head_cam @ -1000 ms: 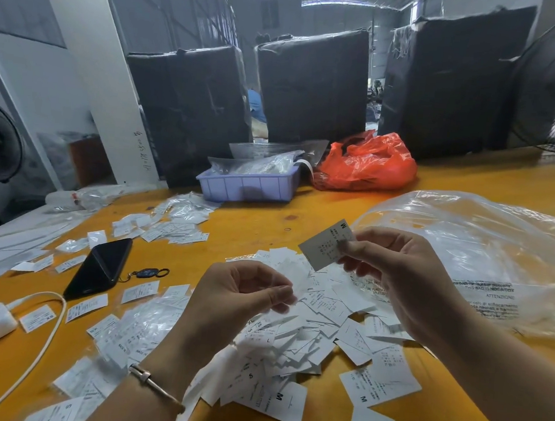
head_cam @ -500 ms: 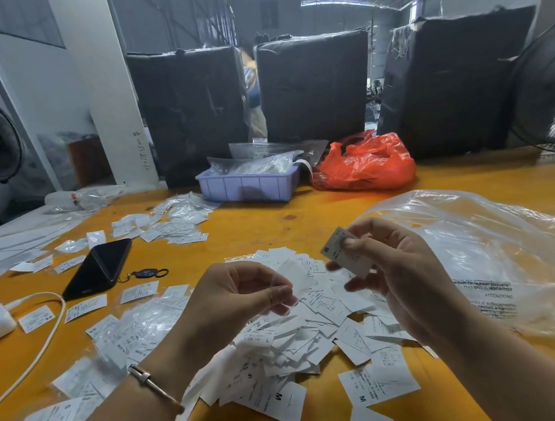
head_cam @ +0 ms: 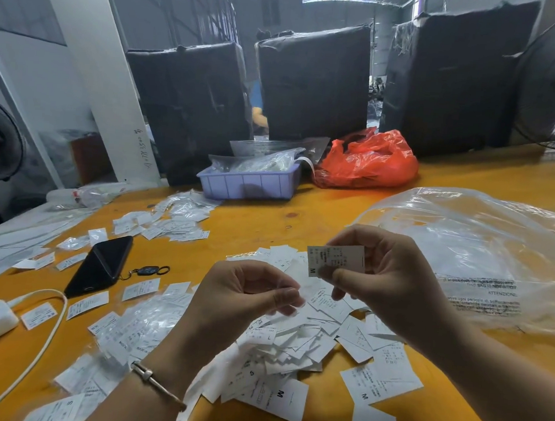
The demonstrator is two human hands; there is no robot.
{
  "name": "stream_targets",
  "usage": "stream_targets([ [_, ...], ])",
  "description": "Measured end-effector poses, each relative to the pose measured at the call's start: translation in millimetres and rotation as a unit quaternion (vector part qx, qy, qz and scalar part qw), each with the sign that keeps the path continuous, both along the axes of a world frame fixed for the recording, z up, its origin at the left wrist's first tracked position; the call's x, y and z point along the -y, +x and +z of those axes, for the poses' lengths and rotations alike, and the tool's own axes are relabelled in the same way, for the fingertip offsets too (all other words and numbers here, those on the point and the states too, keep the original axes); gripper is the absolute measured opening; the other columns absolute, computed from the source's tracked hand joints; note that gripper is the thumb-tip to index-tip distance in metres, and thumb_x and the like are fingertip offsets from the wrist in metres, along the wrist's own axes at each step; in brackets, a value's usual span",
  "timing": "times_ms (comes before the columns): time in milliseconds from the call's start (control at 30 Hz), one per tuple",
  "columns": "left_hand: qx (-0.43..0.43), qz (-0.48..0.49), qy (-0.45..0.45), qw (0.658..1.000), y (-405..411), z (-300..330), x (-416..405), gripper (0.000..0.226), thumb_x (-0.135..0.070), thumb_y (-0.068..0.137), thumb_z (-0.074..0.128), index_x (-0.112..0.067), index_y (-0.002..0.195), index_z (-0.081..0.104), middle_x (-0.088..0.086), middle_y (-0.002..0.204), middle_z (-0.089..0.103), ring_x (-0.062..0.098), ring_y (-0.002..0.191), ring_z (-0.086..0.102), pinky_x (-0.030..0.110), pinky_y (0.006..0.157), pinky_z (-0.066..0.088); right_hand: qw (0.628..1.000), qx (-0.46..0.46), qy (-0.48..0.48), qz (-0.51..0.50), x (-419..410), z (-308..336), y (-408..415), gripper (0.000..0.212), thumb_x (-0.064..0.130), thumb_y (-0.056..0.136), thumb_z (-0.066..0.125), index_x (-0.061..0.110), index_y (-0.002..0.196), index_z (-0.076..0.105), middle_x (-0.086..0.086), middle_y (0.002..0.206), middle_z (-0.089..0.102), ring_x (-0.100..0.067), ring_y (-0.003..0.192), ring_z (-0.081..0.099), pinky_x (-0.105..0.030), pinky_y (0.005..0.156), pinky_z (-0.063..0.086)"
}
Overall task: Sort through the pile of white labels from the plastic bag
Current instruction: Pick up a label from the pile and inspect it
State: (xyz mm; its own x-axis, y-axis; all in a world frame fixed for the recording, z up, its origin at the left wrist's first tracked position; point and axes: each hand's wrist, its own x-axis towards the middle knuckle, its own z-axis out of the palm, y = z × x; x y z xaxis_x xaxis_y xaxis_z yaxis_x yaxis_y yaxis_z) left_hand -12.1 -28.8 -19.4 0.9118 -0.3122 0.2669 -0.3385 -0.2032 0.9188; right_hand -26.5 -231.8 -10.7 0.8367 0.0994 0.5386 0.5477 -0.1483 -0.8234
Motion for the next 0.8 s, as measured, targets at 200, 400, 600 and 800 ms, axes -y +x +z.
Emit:
stream_targets([
  [200, 0.004, 0.0, 0.006, 1.0, 0.6, 0.9, 1.2, 0.025, -0.023, 0.069, 0.078, -0.006, 0.086, 0.076, 0.01, 0.079, 0.077, 0.022, 0.07, 0.074, 0.026, 0.065, 0.056, 1.0, 0.001, -0.014, -0.013, 1.9, 0.8, 0.5, 0.016, -0.009, 0.076, 0.071, 0.005, 0.084, 0.068, -0.007, 0.064, 0.066, -0.017, 0.05, 0.062, -0.016, 0.047, 0.044],
  [400, 0.012, -0.003, 0.016, 1.0, -0.8, 0.3, 0.1, 0.024, -0.024, 0.069, 0.078, -0.008, 0.086, 0.076, 0.008, 0.079, 0.077, 0.021, 0.07, 0.073, 0.025, 0.064, 0.056, 0.999, -0.004, -0.036, -0.017, -0.2, -2.8, 1.3, 0.016, -0.008, 0.076, 0.071, 0.008, 0.081, 0.068, -0.001, 0.058, 0.065, -0.016, 0.049, 0.062, -0.018, 0.047, 0.044],
  [600, 0.016, -0.005, 0.028, 0.999, 0.5, -0.2, 0.3, 0.018, -0.021, 0.071, 0.078, -0.01, 0.085, 0.076, 0.006, 0.079, 0.077, 0.021, 0.07, 0.074, 0.022, 0.064, 0.056, 0.999, 0.006, -0.044, -0.028, 2.0, -2.3, 3.0, 0.019, -0.008, 0.076, 0.07, 0.011, 0.079, 0.069, -0.002, 0.059, 0.065, -0.017, 0.049, 0.062, -0.018, 0.047, 0.045],
  [800, 0.021, -0.012, 0.018, 1.0, 0.6, -0.3, 1.7, 0.021, -0.016, 0.071, 0.076, -0.003, 0.087, 0.075, 0.008, 0.078, 0.077, 0.02, 0.068, 0.074, 0.017, 0.06, 0.053, 0.993, -0.016, -0.115, 0.005, -0.4, -5.5, 0.7, 0.021, -0.004, 0.077, 0.068, 0.016, 0.077, 0.068, -0.004, 0.066, 0.065, -0.018, 0.053, 0.062, -0.031, 0.046, 0.052],
])
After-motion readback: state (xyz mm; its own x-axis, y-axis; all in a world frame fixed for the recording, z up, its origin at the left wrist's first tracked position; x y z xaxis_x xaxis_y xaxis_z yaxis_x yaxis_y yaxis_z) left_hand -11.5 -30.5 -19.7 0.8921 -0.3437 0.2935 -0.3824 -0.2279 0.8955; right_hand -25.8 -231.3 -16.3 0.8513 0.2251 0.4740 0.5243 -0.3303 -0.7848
